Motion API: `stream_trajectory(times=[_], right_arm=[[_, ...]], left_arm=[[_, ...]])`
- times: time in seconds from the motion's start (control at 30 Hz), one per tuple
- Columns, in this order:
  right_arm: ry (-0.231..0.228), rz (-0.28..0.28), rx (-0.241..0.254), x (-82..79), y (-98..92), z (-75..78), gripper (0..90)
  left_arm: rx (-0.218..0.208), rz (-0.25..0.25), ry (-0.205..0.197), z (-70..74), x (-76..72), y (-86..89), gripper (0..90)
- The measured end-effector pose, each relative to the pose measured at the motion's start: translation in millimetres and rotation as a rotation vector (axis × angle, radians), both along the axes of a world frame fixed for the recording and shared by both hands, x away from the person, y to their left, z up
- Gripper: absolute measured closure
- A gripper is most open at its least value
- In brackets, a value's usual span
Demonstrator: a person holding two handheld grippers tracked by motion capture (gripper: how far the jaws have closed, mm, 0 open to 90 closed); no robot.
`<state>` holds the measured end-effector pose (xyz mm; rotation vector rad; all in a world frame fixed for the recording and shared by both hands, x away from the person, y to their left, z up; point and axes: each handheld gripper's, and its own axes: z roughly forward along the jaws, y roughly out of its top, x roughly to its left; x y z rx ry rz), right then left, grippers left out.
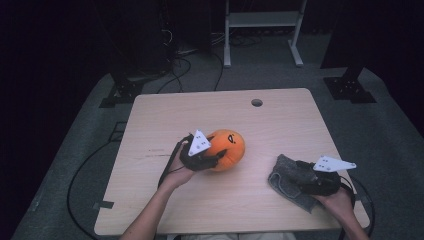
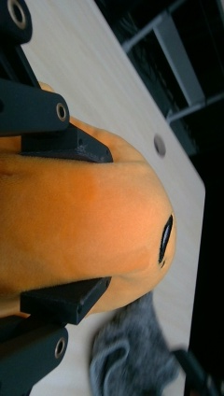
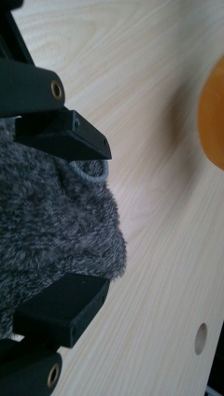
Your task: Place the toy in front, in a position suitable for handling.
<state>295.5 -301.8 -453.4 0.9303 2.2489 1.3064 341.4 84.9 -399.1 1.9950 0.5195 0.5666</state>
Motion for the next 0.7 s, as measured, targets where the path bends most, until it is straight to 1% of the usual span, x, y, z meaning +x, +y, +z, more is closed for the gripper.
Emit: stream_trajectory(times=[0.03,0.07,0.1,0.2,0.27,0.3,0.33,0.4,0.47,0.5,0.53,0.57,0.6,0.63,0.7], right_arm=[[0.006,-0.004,-0.005,1.6,-0.2,-0.7,31.0],[0.01,-0.011,-0.009,3.0,-0.1,-1.6,31.6],[0.01,-0.011,-0.009,3.0,-0.1,-1.6,31.6],[0.016,-0.028,-0.016,8.4,0.1,-3.4,32.5],[0.02,-0.031,-0.016,9.9,0.4,-3.9,32.7],[0.033,-0.032,-0.022,11.6,1.1,-4.0,32.7],[0.035,-0.032,-0.029,15.0,2.3,-4.4,33.6],[0.049,-0.024,-0.028,17.6,3.9,-4.9,34.1],[0.051,-0.02,-0.035,18.7,5.1,-5.4,34.5],[0.054,-0.018,-0.043,19.7,6.4,-6.2,35.3],[0.065,-0.02,-0.062,22.5,8.6,-7.7,36.8],[0.065,-0.02,-0.062,22.5,8.6,-7.7,36.8],[0.08,-0.028,-0.08,25.6,10.2,-10.2,39.5],[0.08,-0.028,-0.08,25.6,10.2,-10.2,39.5],[0.093,-0.04,-0.111,28.7,11.8,-13.6,43.4]], left_arm=[[0.0,0.0,0.0,0.0,0.0,0.0,42.5],[-0.002,-0.026,0.007,-3.6,-5.3,-7.7,42.5],[-0.002,-0.026,0.007,-3.6,-5.3,-7.7,42.5],[0.012,-0.063,0.016,-8.3,-13.9,-18.4,42.4],[0.015,-0.072,0.017,-9.1,-15.7,-20.5,42.4],[0.02,-0.08,0.016,-9.7,-17.5,-22.5,42.3],[0.028,-0.09,0.016,-10.5,-20.6,-25.7,42.1],[0.032,-0.094,0.014,-10.7,-22.0,-26.9,42.0],[0.038,-0.102,0.014,-11.3,-24.6,-29.0,41.9],[0.038,-0.106,0.018,-11.7,-25.8,-30.0,41.9],[0.042,-0.112,0.021,-11.9,-26.9,-30.8,41.7],[0.047,-0.115,0.023,-12.2,-28.0,-31.6,41.7],[0.049,-0.127,0.033,-13.9,-30.0,-33.7,41.2],[0.049,-0.127,0.033,-13.9,-30.0,-33.7,41.1],[0.053,-0.138,0.035,-16.6,-32.3,-36.0,41.0]])
